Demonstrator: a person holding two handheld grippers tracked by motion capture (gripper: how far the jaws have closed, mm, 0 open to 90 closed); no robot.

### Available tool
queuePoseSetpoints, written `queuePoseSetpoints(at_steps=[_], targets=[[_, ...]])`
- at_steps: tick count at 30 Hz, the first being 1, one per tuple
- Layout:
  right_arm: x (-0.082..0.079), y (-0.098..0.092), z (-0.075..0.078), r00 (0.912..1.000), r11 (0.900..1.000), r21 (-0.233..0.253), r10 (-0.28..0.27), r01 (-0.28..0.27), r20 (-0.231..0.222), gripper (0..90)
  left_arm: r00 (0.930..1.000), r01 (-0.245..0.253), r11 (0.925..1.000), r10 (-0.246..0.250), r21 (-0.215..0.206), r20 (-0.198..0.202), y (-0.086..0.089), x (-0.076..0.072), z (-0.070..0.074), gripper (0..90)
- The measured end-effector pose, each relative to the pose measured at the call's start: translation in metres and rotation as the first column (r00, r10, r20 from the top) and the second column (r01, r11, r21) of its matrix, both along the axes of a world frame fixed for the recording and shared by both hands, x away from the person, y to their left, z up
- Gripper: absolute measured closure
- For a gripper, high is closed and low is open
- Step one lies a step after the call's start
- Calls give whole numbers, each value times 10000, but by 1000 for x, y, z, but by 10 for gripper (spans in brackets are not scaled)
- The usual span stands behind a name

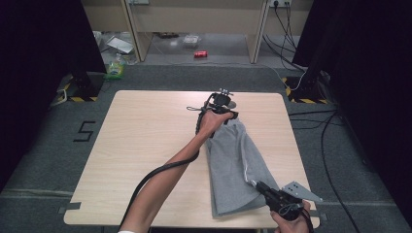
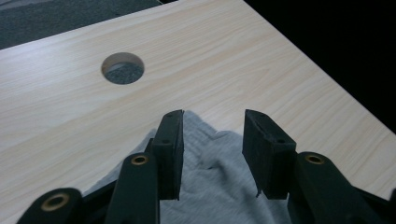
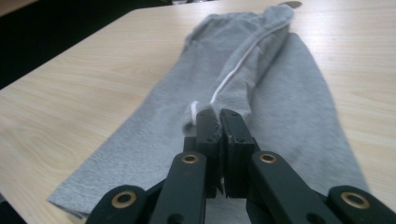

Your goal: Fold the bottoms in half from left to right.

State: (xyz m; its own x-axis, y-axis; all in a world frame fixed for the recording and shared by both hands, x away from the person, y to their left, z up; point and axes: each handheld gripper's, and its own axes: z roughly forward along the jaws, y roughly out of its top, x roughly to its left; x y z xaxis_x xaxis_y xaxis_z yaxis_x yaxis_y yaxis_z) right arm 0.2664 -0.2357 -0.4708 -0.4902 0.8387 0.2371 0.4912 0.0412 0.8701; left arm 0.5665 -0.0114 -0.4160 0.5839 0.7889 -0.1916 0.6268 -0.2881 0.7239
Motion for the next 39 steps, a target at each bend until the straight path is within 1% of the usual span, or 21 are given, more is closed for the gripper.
queuePoseSetpoints(at_steps=[2, 5, 7, 9, 12, 16, 23, 25, 27, 28, 29, 30, 31, 32, 34, 35, 36, 37, 39], targets=[[0, -7, -3, 9998, 9998, -62, -196, 195, -61, 870, 10000, -44, 9999, 44, 95, -36, 7, 1, -1, 566], [-1, -16, -5, 9989, 9989, -94, -460, 459, -120, 870, 10000, -72, 9993, 74, 376, -27, 19, 1, -3, 548], [-1, -22, -6, 9978, 9979, -69, -647, 646, -118, 870, 9998, -188, 9991, 191, 368, -84, 29, 2, -5, 535], [-2, -27, -7, 9965, 9966, -6, -820, 820, -165, 870, 9995, -244, 9987, 252, 457, -171, 37, 3, -7, 531], [-2, -33, -7, 9950, 9950, -124, -989, 987, -120, 870, 9991, -327, 9977, 341, 600, -239, 48, 3, -12, 527], [-4, -41, -10, 9916, 9918, -183, -1273, 1269, -232, 870, 9983, -456, 9968, 479, 654, -340, 61, 4, -18, 519], [-6, -48, -13, 9877, 9868, -600, -1524, 1502, -345, 869, 9970, -577, 9953, 614, 774, -473, 79, 2, -28, 509], [-6, -49, -15, 9868, 9869, -573, -1535, 1506, -507, 865, 9969, -569, 9950, 611, 826, -502, 81, 2, -30, 505], [-6, -49, -16, 9854, 9869, -570, -1549, 1510, -707, 828, 9967, -546, 9947, 595, 876, -544, 84, 1, -33, 500], [-6, -49, -15, 9835, 9845, -664, -1670, 1624, -701, 808, 9965, -564, 9949, 613, 839, -567, 85, 1, -34, 497], [-6, -50, -15, 9827, 9824, -768, -1752, 1705, -593, 783, 9964, -566, 9948, 617, 843, -588, 87, 1, -36, 496], [-7, -51, -12, 9800, 9790, -762, -1931, 1891, -490, 736, 9963, -571, 9946, 624, 867, -598, 88, 1, -37, 495], [-8, -51, -10, 9779, 9778, -592, -2040, 2012, -456, 701, 9961, -580, 9945, 635, 871, -618, 89, 1, -38, 494], [-7, -52, -7, 9777, 9772, -533, -2076, 2057, -317, 693, 9958, -602, 9945, 658, 861, -635, 89, 1, -39, 493], [-6, -51, -3, 9788, 9763, -735, -2049, 2037, -83, 663, 9956, -589, 9939, 654, 934, -676, 91, 1, -40, 490], [-3, -47, -1, 9812, 9760, -1034, -1932, 1919, -28, 652, 9955, -588, 9939, 653, 934, -684, 91, 1, -41, 489], [-1, -45, -1, 9823, 9762, -1116, -1874, 1857, -52, 649, 9953, -601, 9940, 666, 911, -702, 91, 1, -42, 489], [4, -40, -1, 9854, 9759, -1407, -1701, 1667, -118, 642, 9952, -610, 9939, 677, 919, -712, 91, 1, -42, 488], [11, -35, -4, 9879, 9729, -1785, -1534, 1471, -219, 638, 9954, -580, 9937, 649, 956, -708, 93, 0, -42, 483]])
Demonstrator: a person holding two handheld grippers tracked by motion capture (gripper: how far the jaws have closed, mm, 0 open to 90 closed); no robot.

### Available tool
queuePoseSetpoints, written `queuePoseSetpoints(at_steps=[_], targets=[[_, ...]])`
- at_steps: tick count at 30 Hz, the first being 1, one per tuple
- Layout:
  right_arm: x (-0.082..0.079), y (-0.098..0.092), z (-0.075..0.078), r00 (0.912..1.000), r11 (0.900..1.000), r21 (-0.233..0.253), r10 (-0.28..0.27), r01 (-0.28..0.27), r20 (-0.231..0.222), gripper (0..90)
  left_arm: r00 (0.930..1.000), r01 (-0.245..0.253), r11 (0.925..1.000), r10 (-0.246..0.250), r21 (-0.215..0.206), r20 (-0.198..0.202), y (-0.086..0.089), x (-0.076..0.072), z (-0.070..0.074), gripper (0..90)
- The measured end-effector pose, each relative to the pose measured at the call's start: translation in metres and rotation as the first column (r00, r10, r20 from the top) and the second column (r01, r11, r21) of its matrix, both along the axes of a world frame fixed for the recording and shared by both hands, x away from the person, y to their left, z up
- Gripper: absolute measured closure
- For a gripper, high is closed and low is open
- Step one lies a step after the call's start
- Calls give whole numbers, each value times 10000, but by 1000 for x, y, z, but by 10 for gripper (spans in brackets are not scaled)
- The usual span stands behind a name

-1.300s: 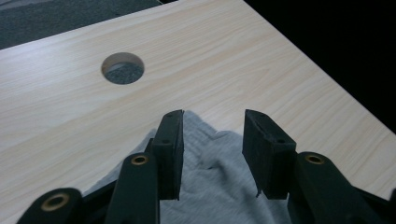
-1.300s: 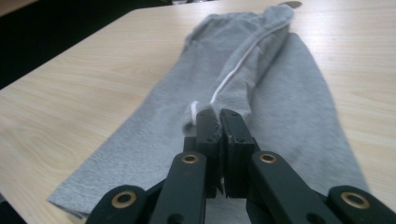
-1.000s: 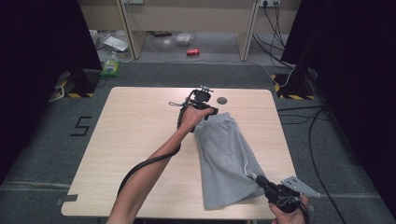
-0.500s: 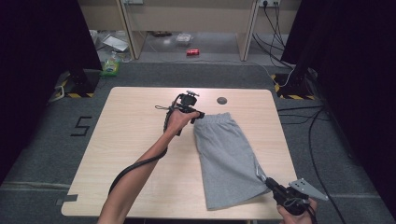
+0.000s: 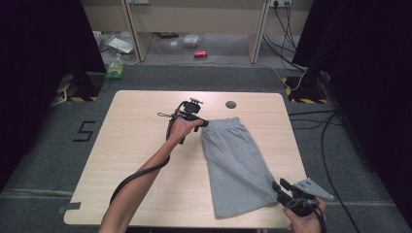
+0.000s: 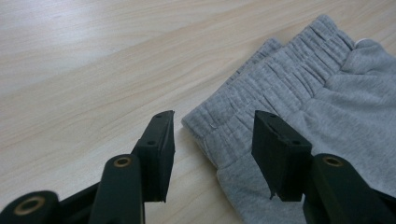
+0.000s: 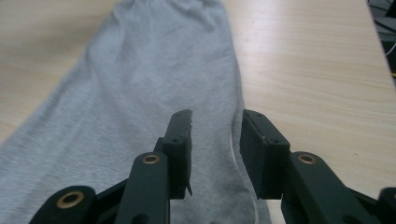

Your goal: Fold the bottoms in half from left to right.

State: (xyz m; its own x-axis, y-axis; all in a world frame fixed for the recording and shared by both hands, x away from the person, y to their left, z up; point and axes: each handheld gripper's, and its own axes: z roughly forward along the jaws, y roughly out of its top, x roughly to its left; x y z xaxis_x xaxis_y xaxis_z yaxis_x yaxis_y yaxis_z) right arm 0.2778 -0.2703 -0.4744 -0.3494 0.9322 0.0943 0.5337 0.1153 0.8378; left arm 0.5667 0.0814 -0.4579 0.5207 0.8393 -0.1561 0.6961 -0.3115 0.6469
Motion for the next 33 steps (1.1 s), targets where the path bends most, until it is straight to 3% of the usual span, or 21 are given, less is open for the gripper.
queuePoseSetpoints(at_steps=[5, 9, 11, 14, 17, 19, 22, 25, 30, 33], targets=[[16, 5, -11, 9974, 9970, -749, 131, -184, -706, 650, 10000, 21, 10000, -21, 47, -34, 6, -2, -2, 468], [17, -1, -20, 9929, 9883, -1481, 186, -361, -1177, 794, 9999, -48, 10000, 48, 85, -109, 11, -2, -6, 456], [17, -8, -23, 9914, 9776, -2071, 99, -369, -1302, 850, 9999, -54, 10000, 55, 54, -159, 12, -2, -8, 452], [19, -14, -26, 9887, 9796, -1990, -27, -275, -1501, 857, 9997, -95, 10000, 96, 29, -235, 13, -3, -10, 443], [20, -12, -26, 9893, 9718, -2333, 13, -356, -1459, 855, 9995, -163, 9999, 162, -47, -286, 14, -3, -12, 433], [20, -12, -26, 9886, 9718, -2339, -68, -289, -1505, 834, 9994, -172, 9998, 168, -124, -317, 13, -3, -12, 426], [19, -14, -25, 9880, 9789, -2022, -579, 281, -1429, 708, 9994, -140, 9998, 135, -160, -325, 11, -4, -11, 412], [14, -8, -15, 9954, 9812, -1889, -560, 403, -783, 658, 9993, -168, 9996, 160, -233, -347, 6, -5, -12, 408], [4, 24, -6, 9971, 9900, -1274, 541, -605, -532, 587, 9988, -99, 9999, 92, -134, -479, -7, -7, -20, 416], [3, 43, -3, 9899, 9842, -1091, 1352, -1391, -422, 567, 9986, 2, 9997, 11, 261, -528, -16, -8, -28, 432]])
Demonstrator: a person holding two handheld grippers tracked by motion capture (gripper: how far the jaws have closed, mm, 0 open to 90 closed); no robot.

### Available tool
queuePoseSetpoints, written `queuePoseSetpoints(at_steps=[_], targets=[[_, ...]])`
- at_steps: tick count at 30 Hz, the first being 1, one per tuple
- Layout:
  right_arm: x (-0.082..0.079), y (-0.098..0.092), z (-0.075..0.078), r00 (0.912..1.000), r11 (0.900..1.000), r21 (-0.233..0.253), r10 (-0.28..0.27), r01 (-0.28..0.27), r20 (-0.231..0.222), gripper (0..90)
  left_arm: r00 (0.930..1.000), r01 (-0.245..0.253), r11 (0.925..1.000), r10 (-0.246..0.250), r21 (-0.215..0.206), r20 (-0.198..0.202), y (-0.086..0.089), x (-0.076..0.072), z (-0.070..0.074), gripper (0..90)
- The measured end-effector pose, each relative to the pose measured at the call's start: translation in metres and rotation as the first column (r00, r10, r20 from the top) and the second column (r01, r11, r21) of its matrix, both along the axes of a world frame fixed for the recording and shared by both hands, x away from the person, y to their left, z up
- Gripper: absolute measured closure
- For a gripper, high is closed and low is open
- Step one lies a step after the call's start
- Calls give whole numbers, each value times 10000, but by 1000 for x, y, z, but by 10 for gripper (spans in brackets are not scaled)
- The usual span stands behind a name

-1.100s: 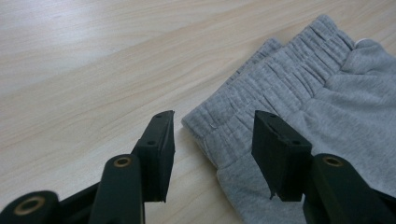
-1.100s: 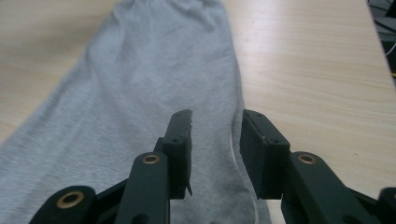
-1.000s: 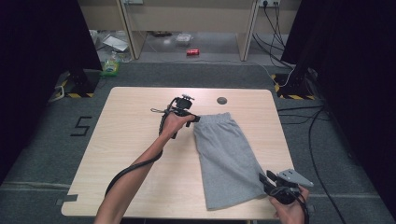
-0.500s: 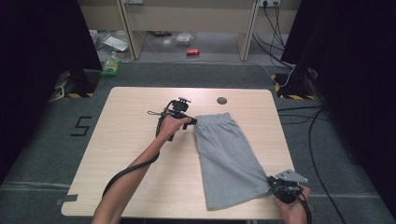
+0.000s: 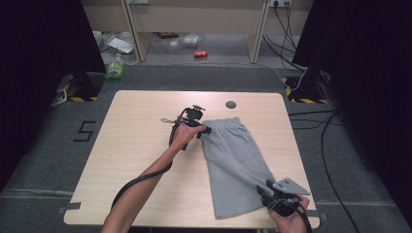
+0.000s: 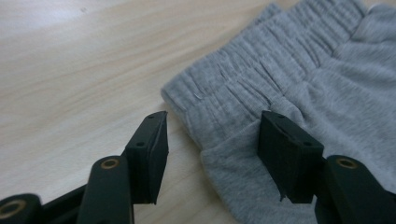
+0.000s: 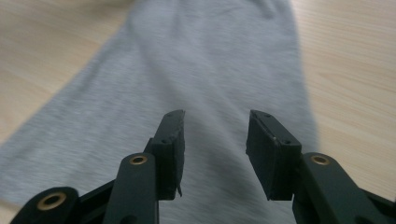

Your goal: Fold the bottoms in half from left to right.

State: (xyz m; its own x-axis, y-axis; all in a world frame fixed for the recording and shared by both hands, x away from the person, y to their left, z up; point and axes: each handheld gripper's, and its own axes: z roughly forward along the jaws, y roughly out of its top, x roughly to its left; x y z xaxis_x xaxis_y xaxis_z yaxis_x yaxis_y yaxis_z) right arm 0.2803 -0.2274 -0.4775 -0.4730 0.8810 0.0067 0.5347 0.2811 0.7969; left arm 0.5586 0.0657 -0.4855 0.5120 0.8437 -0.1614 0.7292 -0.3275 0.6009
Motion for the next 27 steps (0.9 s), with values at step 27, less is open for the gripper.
queuePoseSetpoints(at_steps=[27], targets=[[-14, 114, -27, 9411, 9459, 311, 3244, -3229, -957, 501, 9979, -90, 9978, 47, 664, 649, -12, 8, -11, 548]])
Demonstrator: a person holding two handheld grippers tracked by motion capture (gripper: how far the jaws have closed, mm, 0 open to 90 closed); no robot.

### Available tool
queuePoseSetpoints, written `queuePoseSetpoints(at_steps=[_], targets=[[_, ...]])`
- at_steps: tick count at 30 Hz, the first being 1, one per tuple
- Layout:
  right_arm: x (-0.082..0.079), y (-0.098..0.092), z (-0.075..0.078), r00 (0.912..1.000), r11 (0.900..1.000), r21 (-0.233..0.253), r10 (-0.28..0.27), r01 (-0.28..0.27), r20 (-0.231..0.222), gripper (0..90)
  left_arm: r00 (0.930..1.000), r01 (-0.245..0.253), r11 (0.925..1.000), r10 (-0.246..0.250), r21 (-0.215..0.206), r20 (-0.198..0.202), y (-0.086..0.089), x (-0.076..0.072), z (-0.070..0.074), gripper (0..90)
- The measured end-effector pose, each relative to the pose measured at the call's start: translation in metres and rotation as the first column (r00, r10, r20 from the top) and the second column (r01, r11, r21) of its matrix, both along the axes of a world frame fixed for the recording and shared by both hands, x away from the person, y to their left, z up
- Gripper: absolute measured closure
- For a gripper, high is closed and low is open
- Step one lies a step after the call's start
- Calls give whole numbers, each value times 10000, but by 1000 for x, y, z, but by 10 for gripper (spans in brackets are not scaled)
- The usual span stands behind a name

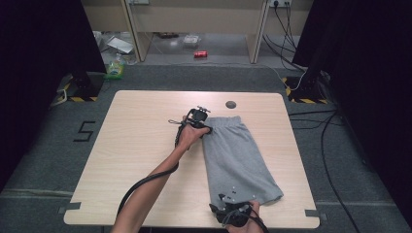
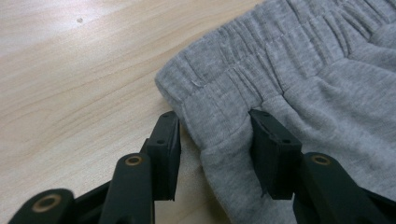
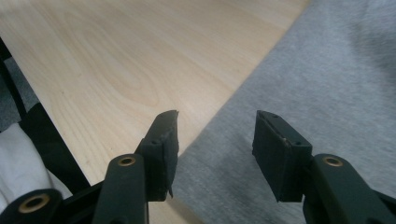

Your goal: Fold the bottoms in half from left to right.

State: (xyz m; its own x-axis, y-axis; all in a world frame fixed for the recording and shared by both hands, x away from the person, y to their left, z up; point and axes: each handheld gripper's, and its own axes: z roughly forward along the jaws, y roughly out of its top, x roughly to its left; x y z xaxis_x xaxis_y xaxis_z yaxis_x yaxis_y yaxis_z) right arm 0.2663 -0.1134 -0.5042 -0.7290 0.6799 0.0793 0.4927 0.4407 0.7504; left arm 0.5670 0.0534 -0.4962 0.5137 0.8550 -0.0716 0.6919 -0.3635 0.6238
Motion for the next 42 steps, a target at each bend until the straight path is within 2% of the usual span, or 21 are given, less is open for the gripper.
queuePoseSetpoints(at_steps=[7, 10, 12, 14, 16, 24, 33, 37, 42], targets=[[-3, 7, -7, 9998, 9987, -475, 185, -188, -65, 468, 10000, 22, 10000, -22, 32, 31, 0, 0, 0, 549], [-4, 10, -7, 9997, 9975, -679, 210, -204, 87, 472, 10000, 27, 10000, -27, 38, 50, 0, 0, 0, 551], [-5, 13, -7, 9987, 9925, -1174, 378, -335, 346, 506, 10000, 22, 10000, -22, 44, 54, 0, -1, 0, 552], [-6, 15, -6, 9994, 9927, -1198, 146, -109, 302, 556, 10000, 26, 10000, -26, 60, 64, -1, -1, 0, 553], [-5, 15, -6, 9988, 9915, -1283, 284, -231, 398, 636, 10000, 43, 10000, -43, 52, 62, 0, -1, 0, 556], [1, 12, -5, 9987, 9912, -1305, 277, -221, 417, 827, 9999, 154, 9998, -155, 102, 76, -1, 0, 0, 569], [10, 24, -5, 9985, 9950, -837, 551, -552, -30, 846, 9996, 244, 9992, -249, 310, 154, 5, 1, 1, 605], [14, 36, -5, 9971, 9951, -651, 728, -741, -218, 847, 9996, 222, 9988, -229, 439, 160, 11, 3, 2, 611], [20, 56, -6, 9935, 9915, -647, 1121, -1133, -217, 848, 9998, 134, 9988, -142, 471, 164, 26, 4, 1, 612]])
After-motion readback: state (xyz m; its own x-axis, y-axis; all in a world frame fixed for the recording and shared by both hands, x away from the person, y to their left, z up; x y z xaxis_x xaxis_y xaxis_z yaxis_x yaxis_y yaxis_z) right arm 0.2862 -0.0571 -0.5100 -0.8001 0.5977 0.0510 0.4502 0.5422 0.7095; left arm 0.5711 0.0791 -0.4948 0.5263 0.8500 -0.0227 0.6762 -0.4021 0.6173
